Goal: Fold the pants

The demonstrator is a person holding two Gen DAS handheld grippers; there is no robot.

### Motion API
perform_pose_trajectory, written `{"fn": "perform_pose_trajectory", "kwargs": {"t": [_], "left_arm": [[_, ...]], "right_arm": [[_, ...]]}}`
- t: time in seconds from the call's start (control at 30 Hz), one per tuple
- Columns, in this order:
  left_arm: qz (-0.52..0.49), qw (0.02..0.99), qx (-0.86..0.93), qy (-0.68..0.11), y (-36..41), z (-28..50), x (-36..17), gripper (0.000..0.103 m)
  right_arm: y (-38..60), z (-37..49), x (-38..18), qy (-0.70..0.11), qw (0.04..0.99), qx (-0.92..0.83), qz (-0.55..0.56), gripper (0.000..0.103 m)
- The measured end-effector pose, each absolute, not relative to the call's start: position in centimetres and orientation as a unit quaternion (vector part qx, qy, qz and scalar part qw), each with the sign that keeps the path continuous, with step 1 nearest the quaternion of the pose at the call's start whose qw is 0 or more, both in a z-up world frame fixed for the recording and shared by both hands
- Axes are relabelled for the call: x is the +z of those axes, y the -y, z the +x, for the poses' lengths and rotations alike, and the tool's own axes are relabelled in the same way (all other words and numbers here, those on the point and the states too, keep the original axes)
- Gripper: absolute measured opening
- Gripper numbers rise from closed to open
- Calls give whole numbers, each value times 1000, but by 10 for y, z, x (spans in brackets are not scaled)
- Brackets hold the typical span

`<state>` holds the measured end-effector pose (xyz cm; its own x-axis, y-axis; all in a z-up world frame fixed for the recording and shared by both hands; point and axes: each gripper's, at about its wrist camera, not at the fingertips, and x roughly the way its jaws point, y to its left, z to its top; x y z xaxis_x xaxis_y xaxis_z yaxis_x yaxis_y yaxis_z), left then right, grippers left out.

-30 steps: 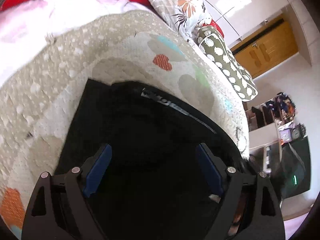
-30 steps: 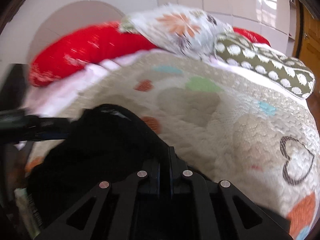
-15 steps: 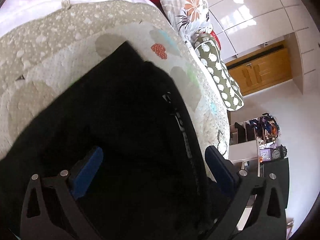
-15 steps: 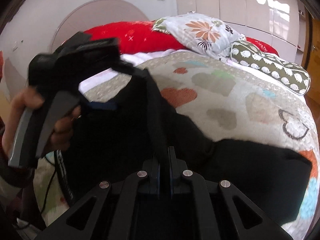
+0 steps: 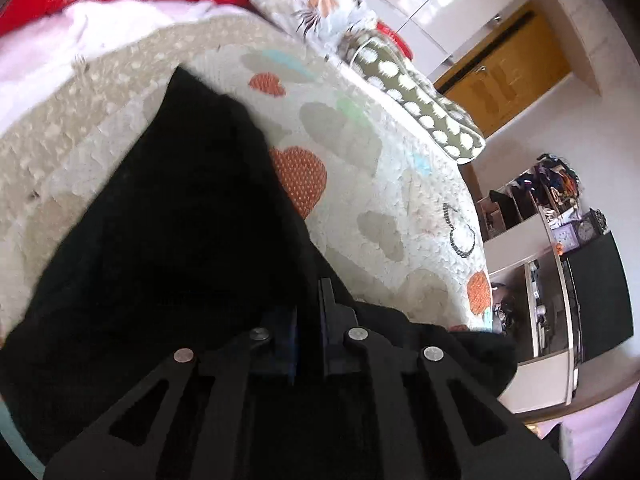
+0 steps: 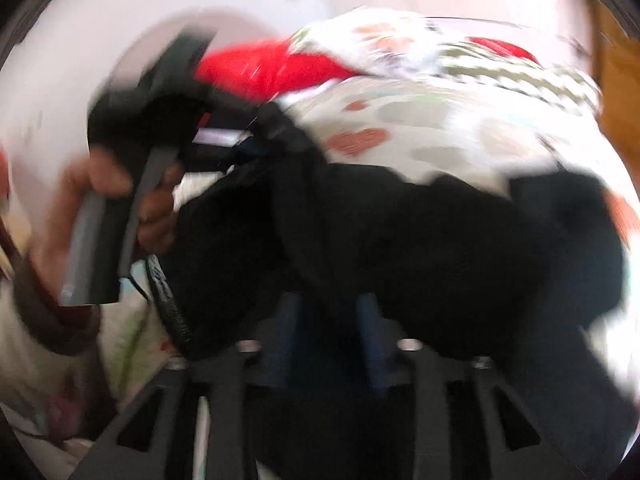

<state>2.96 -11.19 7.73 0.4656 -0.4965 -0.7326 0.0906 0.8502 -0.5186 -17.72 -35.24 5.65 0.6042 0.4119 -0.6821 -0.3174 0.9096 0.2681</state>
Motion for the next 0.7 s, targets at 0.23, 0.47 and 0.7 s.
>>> {"fn": "perform_pose_trajectory", "kwargs": {"t": [0.23,0.47,0.7], "left_arm": [[-233,856,-172,-428,74,1,106,6],[-249,860,-156,-418,50,-14,113,6],[-252,861,-152,-415,44,-16,125,6]], "right_arm": [[463,-209,49,-381,893,105,217,54],[497,-156,23,-363,839,119,388,57],[508,-160,84,-276,892,94,346,8]]}}
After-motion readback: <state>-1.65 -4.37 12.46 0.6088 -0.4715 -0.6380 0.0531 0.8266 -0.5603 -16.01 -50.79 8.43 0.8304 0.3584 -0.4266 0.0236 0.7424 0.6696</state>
